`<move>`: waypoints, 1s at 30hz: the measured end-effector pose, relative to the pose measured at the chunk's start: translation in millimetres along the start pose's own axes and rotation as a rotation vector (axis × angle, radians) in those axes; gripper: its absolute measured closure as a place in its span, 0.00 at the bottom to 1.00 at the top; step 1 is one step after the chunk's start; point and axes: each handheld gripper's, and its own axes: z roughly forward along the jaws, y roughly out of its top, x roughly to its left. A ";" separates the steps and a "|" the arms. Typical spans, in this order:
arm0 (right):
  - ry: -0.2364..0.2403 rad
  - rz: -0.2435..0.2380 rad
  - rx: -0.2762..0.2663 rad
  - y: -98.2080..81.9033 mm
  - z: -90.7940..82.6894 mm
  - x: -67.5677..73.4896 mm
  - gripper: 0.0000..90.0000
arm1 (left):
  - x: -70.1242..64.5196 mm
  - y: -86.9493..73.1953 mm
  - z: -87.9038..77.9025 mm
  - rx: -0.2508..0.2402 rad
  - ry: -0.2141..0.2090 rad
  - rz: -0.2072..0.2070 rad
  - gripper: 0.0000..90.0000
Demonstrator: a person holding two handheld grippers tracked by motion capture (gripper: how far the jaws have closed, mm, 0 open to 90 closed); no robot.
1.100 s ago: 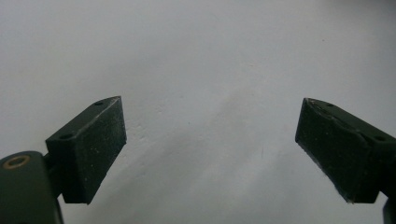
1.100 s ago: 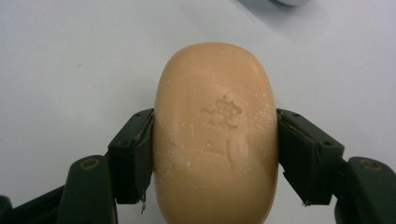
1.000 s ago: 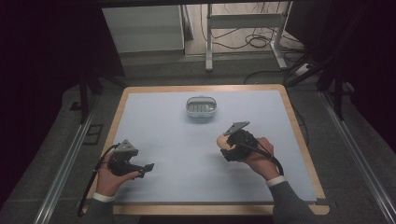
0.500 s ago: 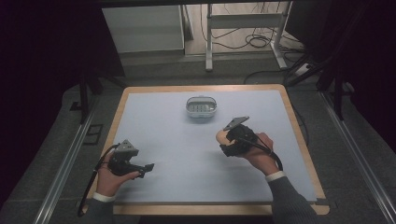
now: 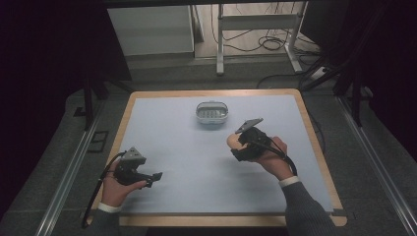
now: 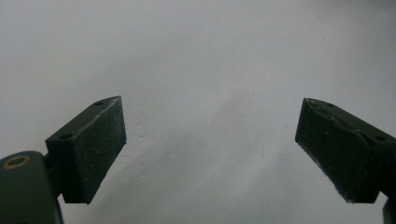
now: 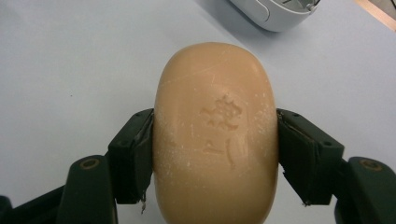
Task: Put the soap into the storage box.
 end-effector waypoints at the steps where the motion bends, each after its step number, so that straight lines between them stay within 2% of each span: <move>1: -0.001 -0.002 -0.001 0.7 0.2 -0.5 0.37 | -0.1 0.0 0.0 0.000 -0.001 -0.001 0.10; 22: 0.000 -0.016 -0.004 17.5 1.0 -12.6 0.37 | 0.0 0.0 0.2 0.003 -0.003 0.000 0.10; 30: 0.007 -0.008 -0.002 23.6 3.1 -19.1 0.37 | 0.5 0.2 -1.3 -0.004 -0.005 -0.001 0.10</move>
